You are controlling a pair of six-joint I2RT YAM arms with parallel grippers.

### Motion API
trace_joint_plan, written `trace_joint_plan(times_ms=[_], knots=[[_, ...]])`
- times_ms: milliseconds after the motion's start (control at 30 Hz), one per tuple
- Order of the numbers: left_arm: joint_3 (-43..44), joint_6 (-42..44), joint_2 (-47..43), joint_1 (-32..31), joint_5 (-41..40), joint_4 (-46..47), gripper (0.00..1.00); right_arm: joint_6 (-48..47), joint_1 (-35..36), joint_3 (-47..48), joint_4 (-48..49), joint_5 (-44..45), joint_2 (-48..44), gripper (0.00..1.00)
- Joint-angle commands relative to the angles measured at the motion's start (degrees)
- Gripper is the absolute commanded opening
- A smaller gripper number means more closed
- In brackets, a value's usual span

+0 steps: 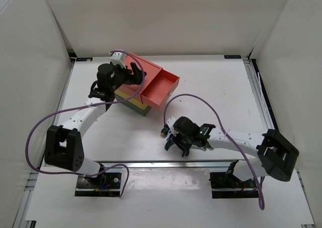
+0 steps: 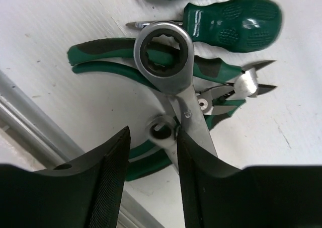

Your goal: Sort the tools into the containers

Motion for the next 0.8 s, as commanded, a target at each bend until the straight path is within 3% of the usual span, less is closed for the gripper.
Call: trace_joint_plan(times_ms=[0, 33, 233, 400, 767], knots=[[-3.1, -2.0, 0.5, 0.4, -0.3, -9.4, 0.99, 0.1, 0.3, 0.2, 2.6, 0.4, 3.4, 0.45], [-3.2, -1.9, 0.5, 0.4, -0.1, -9.6, 0.99, 0.1, 0.3, 0.5, 2.6, 0.4, 3.9, 0.44], [-3.5, -2.1, 0.3, 0.2, 0.1, -9.7, 0.99, 0.1, 0.3, 2.6, 1.2, 0.2, 8.1, 0.16], [-3.5, -2.4, 0.5, 0.2, -0.1, -9.6, 0.99, 0.1, 0.1, 3.3, 0.0, 1.8, 4.1, 0.00], [-2.9, -3.1, 1.0, 0.1, 0.3, -9.0, 0.99, 2.2, -0.3, 8.2, -5.8, 4.2, -8.7, 0.00]])
